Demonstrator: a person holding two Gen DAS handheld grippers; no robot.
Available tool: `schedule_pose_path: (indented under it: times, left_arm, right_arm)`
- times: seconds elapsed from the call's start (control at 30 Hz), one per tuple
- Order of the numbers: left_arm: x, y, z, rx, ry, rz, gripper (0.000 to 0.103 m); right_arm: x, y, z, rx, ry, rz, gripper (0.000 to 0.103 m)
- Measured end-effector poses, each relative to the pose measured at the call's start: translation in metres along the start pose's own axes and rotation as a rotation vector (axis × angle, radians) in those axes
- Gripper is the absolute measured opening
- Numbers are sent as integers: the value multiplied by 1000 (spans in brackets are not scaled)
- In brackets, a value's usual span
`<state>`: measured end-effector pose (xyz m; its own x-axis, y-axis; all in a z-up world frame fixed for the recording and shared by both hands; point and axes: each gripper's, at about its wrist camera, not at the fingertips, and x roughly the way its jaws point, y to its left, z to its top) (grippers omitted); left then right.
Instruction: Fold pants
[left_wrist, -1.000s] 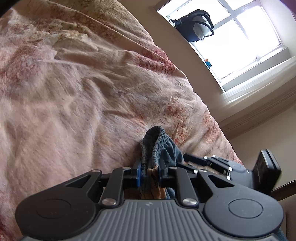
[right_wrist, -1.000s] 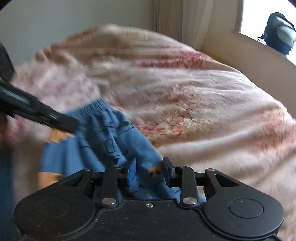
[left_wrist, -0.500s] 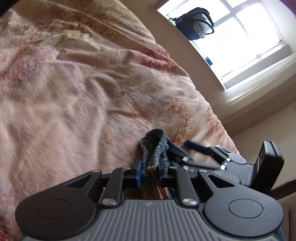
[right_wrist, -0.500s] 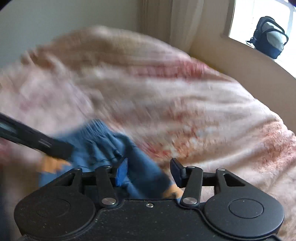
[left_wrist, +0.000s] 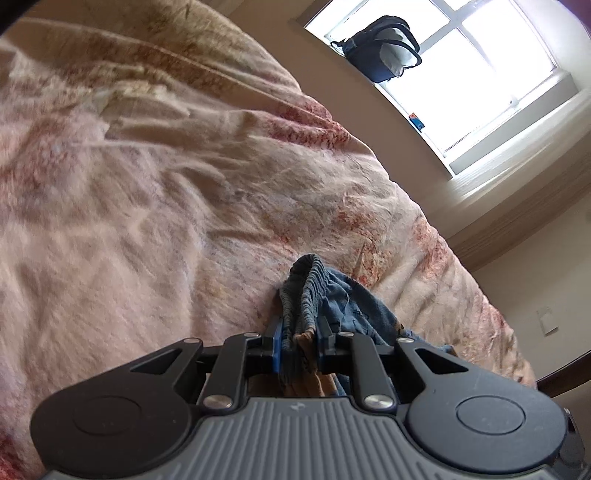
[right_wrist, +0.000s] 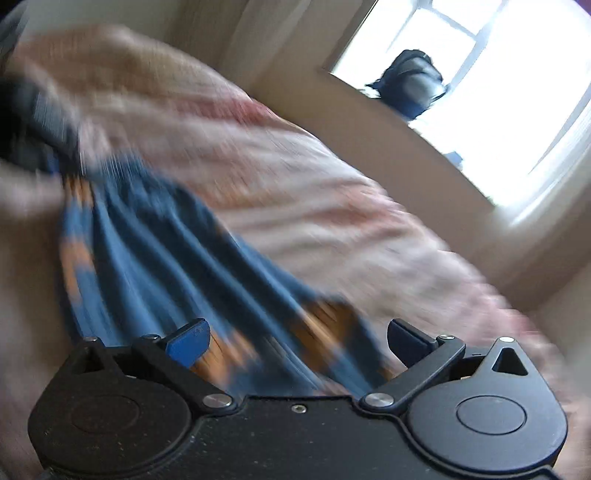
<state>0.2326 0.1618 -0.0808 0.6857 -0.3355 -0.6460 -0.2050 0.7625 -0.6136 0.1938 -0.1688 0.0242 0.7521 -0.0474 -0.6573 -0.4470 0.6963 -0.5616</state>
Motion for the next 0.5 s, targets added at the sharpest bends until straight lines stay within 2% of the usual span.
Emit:
schedule_pose_path:
  times: [0.07, 0.23, 0.37, 0.43, 0.5]
  left_arm:
    - [-2, -4, 0, 15, -12, 12, 19]
    - [-8, -18, -4, 78, -57, 46, 19]
    - [-22, -33, -7, 128, -114, 29, 19]
    - [-32, -46, -11, 188, -154, 18, 19]
    - [-40, -66, -16, 273, -196, 26, 19]
  right_arm:
    - [0, 3, -18, -18, 9, -41, 102]
    - [15, 12, -48, 36, -12, -19, 102]
    - [-3, -28, -48, 151, -81, -10, 102]
    - [-9, -54, -48, 210, -96, 4, 102]
    - [-18, -88, -58, 297, -123, 54, 102]
